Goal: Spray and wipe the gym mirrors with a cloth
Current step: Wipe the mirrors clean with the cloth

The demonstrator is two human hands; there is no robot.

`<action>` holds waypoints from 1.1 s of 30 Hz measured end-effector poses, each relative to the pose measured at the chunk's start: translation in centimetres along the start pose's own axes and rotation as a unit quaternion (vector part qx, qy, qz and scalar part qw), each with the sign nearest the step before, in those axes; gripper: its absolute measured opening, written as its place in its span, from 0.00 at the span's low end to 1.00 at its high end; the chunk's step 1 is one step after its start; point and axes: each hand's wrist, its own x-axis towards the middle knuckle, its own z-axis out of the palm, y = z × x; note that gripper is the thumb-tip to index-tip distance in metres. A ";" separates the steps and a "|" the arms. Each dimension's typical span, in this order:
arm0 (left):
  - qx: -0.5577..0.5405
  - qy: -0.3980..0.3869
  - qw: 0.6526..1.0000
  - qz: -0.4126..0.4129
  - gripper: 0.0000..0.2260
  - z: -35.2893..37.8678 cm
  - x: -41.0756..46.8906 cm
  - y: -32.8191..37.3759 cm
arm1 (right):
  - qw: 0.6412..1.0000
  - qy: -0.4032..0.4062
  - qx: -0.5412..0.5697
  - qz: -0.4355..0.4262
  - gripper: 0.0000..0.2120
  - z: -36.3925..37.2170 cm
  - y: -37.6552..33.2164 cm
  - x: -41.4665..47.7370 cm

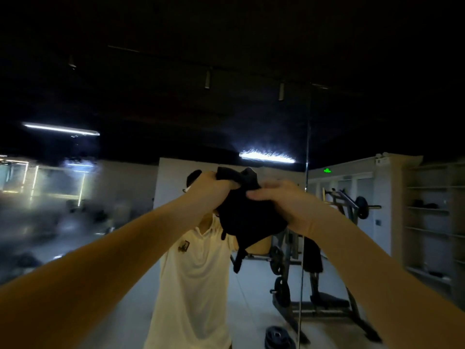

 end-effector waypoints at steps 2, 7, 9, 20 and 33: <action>-0.002 0.017 1.000 0.016 0.04 0.7 1.1 0.7 | 0.996 0.048 -0.069 -0.025 0.11 -1.0 0.3 0.1; 0.232 0.156 0.942 0.184 0.02 1.1 3.8 2.1 | 0.984 0.138 -0.059 -0.093 0.09 -2.6 0.2 2.3; 0.369 0.247 0.847 0.292 0.06 1.3 4.6 2.4 | 0.980 0.148 -0.075 -0.113 0.10 -2.3 0.2 3.2; 0.465 0.250 0.732 0.431 0.16 7.5 8.5 3.8 | 0.791 0.357 -0.447 -0.216 0.04 -13.0 5.3 2.3; 0.446 0.195 0.711 0.508 0.22 12.1 9.7 2.8 | 0.735 0.389 -0.464 -0.304 0.10 -13.0 6.5 3.3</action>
